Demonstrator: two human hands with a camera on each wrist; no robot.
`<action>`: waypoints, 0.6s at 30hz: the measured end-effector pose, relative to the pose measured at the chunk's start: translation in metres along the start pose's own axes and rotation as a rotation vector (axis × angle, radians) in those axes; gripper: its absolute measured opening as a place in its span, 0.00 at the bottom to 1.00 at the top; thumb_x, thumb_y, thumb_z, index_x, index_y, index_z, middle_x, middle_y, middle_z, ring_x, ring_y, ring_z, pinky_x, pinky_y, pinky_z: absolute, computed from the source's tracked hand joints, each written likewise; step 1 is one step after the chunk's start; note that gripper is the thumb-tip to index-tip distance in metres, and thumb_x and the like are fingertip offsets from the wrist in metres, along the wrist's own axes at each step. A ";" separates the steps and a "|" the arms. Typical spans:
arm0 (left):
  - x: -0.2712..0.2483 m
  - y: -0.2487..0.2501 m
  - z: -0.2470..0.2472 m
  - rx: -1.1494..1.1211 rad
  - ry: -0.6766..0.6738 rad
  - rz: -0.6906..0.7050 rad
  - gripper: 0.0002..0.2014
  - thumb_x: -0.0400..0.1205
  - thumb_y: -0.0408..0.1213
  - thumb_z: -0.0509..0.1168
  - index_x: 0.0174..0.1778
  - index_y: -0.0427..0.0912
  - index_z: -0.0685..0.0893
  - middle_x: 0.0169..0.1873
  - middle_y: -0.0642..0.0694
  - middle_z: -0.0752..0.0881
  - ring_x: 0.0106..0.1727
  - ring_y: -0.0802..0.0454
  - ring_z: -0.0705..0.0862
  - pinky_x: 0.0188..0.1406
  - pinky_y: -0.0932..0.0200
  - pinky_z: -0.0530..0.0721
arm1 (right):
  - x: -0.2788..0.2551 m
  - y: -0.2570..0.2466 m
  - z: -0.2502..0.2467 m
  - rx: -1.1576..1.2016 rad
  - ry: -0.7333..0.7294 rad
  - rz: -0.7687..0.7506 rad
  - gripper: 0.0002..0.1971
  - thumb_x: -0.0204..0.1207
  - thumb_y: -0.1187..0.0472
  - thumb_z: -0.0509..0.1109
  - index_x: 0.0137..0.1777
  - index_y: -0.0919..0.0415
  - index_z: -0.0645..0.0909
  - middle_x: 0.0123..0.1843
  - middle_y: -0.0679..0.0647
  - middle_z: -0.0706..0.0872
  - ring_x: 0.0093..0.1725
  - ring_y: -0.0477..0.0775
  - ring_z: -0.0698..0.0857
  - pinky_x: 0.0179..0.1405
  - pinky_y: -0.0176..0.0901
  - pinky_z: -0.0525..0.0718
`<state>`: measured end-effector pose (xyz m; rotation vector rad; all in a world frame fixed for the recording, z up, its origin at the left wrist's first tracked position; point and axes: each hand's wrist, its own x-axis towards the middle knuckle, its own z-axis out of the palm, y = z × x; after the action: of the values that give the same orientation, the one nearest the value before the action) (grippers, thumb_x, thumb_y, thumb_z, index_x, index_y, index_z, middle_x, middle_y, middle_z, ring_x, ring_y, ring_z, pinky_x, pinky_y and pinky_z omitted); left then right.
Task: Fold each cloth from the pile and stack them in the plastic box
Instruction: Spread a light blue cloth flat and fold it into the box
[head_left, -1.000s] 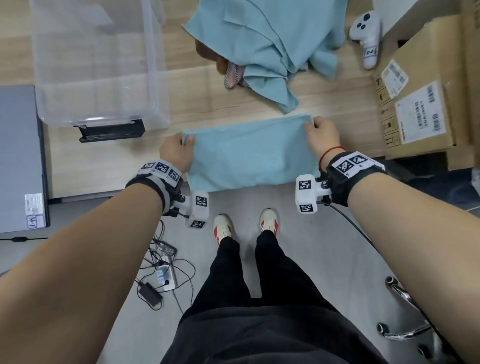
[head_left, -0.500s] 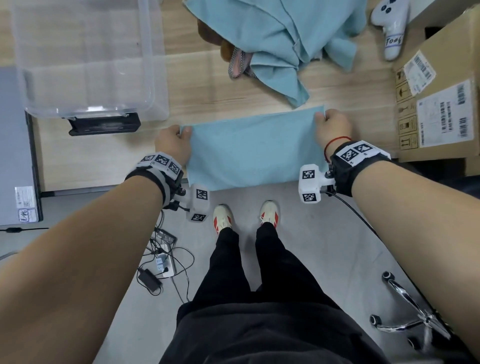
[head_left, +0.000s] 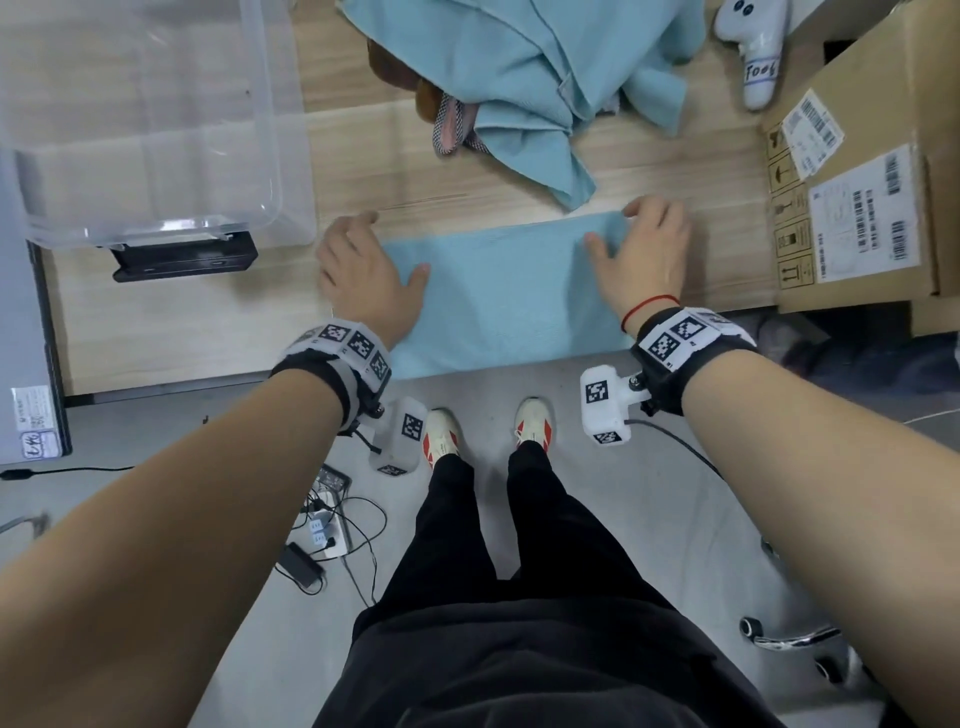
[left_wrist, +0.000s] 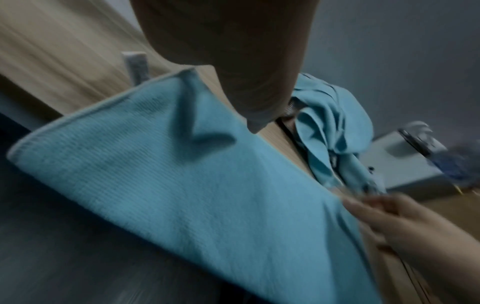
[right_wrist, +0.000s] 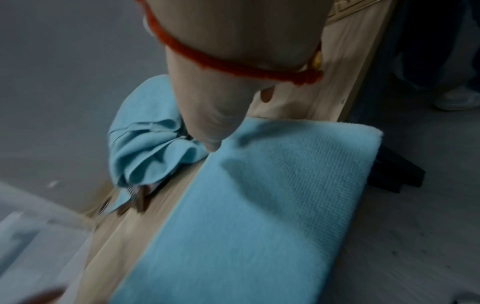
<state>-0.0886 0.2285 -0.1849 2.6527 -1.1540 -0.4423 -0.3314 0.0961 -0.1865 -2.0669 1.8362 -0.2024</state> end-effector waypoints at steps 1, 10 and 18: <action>-0.004 0.007 0.000 0.001 -0.045 0.084 0.34 0.74 0.54 0.68 0.75 0.48 0.67 0.75 0.40 0.65 0.76 0.38 0.64 0.72 0.40 0.64 | -0.005 -0.005 0.001 -0.032 -0.017 -0.093 0.23 0.72 0.46 0.70 0.61 0.60 0.75 0.61 0.61 0.76 0.59 0.63 0.75 0.58 0.52 0.73; -0.016 0.017 0.034 0.204 -0.518 0.506 0.45 0.78 0.67 0.58 0.85 0.57 0.42 0.84 0.48 0.35 0.85 0.44 0.37 0.80 0.34 0.45 | -0.018 0.013 0.008 -0.045 -0.244 -0.151 0.27 0.71 0.50 0.76 0.69 0.50 0.76 0.69 0.56 0.73 0.66 0.61 0.72 0.65 0.53 0.74; -0.008 0.050 0.045 0.315 -0.535 0.487 0.57 0.70 0.75 0.61 0.82 0.58 0.31 0.81 0.46 0.27 0.83 0.40 0.31 0.78 0.30 0.40 | -0.006 0.042 -0.019 0.122 -0.279 0.313 0.33 0.64 0.46 0.81 0.64 0.63 0.74 0.54 0.54 0.82 0.52 0.57 0.81 0.52 0.49 0.81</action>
<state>-0.1438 0.1978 -0.2101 2.4158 -2.1130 -0.9711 -0.3776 0.0946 -0.1834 -1.6078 1.8872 0.0538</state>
